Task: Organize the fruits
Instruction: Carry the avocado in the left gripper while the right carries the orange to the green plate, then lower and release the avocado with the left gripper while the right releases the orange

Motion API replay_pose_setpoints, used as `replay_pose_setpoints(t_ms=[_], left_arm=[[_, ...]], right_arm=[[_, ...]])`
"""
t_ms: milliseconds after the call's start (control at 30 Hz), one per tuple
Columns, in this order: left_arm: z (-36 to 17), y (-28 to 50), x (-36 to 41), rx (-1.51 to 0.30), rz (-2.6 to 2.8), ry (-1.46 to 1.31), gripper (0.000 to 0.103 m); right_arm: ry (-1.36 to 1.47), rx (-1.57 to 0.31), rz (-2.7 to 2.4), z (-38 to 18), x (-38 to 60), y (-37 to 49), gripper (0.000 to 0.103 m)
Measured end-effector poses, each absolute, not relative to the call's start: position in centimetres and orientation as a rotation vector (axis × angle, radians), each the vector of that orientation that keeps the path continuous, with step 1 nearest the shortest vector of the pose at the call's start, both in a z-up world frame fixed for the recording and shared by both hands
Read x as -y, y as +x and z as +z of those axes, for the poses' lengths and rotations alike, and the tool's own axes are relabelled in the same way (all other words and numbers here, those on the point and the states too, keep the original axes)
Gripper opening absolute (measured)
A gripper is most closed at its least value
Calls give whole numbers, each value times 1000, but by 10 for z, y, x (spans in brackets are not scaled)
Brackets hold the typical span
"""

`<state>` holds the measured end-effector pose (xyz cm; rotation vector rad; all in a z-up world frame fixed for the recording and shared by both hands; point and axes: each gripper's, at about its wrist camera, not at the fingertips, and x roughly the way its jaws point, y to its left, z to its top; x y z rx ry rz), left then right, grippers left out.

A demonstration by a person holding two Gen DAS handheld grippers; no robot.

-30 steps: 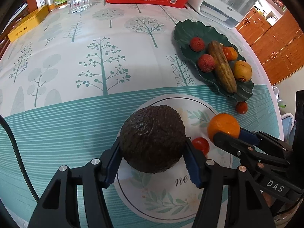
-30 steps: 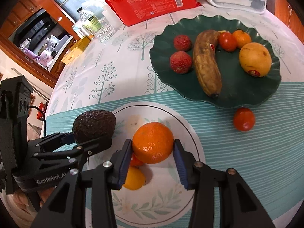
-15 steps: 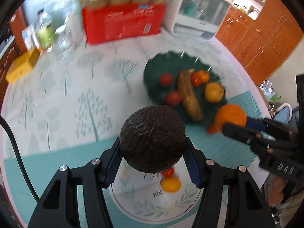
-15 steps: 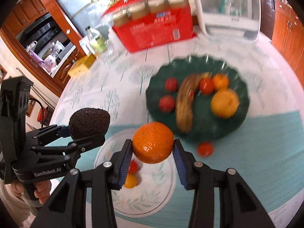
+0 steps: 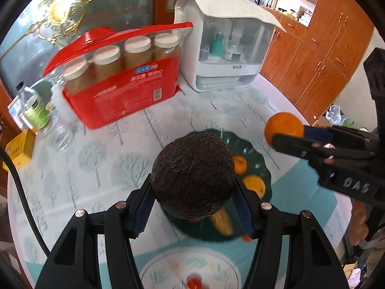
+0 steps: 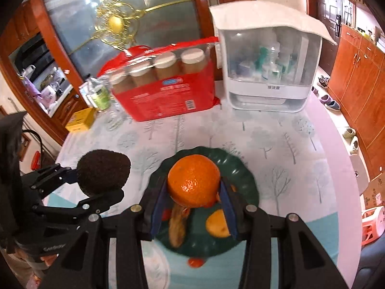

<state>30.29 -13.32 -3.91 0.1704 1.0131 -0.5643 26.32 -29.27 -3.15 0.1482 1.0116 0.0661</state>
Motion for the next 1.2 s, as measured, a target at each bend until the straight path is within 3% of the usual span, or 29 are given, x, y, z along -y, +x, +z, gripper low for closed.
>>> replay_pose_setpoints(t_ms=[367,700,1033,1200], left_arm=[[-112,356,181,-1117,-539,174,60],[-164,371,198,-1204,-524,179,60],[-181,380,195,-1245,-514,159,61],[-171,376,194,-1201,-516,196,72]], right_arm=[[173,-1135,44,-120,329,313,43],[135,-1204,89,-165,329,325,43],[132,-1218,142,-180,327,333,45],[126,-1223,134,-181,323,334,45]])
